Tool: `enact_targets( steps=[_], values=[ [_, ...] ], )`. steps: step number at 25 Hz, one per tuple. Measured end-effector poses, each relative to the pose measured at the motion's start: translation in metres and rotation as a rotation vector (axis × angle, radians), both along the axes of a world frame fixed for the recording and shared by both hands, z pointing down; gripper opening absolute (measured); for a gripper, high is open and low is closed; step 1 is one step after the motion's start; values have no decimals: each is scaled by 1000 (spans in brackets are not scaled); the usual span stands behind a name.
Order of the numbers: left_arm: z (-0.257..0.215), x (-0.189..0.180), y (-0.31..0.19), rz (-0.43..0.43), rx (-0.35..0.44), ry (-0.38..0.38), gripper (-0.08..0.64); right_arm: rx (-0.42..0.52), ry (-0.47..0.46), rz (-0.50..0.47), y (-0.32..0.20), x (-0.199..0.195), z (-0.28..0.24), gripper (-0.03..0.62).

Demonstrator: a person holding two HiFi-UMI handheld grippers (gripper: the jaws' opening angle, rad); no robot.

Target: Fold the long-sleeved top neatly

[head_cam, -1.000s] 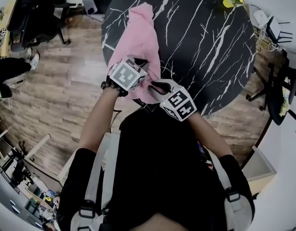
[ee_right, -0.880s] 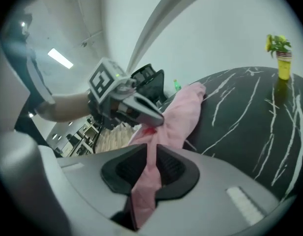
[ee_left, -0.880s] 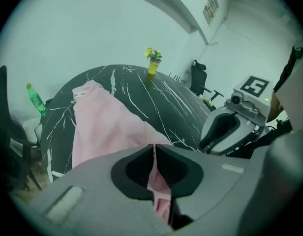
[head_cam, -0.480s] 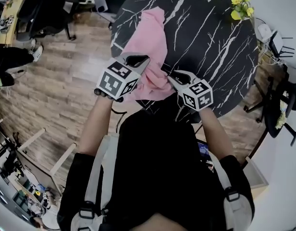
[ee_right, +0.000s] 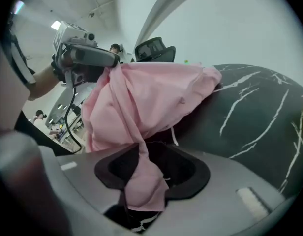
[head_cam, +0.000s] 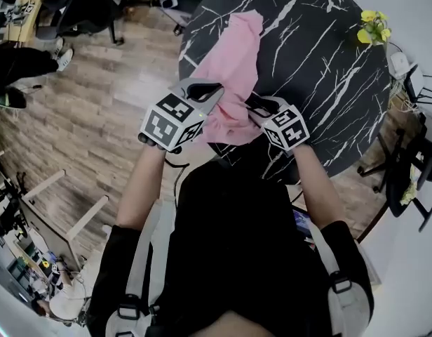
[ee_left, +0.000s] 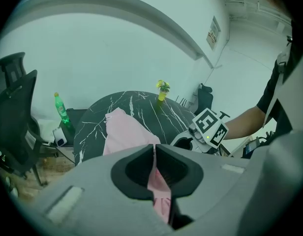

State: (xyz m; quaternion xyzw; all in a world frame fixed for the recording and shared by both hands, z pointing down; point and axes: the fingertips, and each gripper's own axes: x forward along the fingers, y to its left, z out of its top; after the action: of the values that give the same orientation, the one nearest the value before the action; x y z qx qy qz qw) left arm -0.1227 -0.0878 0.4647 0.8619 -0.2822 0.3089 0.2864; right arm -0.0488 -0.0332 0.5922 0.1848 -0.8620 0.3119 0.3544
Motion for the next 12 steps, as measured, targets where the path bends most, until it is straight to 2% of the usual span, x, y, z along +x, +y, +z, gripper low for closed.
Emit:
enact_targets(
  steps=[5, 7, 8, 10, 12],
  values=[
    [7, -14, 4, -32, -12, -26, 21, -65, -49, -182, 23, -27, -4, 172],
    [11, -16, 7, -40, -19, -41, 21, -78, -51, -218, 30, -34, -1, 164],
    [13, -17, 7, -45, -21, -46, 21, -80, -51, -227, 32, -36, 1, 147],
    [16, -17, 7, -57, -25, -51, 21, -73, -55, -239, 36, -39, 1, 61],
    [17, -16, 7, -69, -29, -52, 21, -50, -50, -239, 37, -36, 0, 15]
  ],
)
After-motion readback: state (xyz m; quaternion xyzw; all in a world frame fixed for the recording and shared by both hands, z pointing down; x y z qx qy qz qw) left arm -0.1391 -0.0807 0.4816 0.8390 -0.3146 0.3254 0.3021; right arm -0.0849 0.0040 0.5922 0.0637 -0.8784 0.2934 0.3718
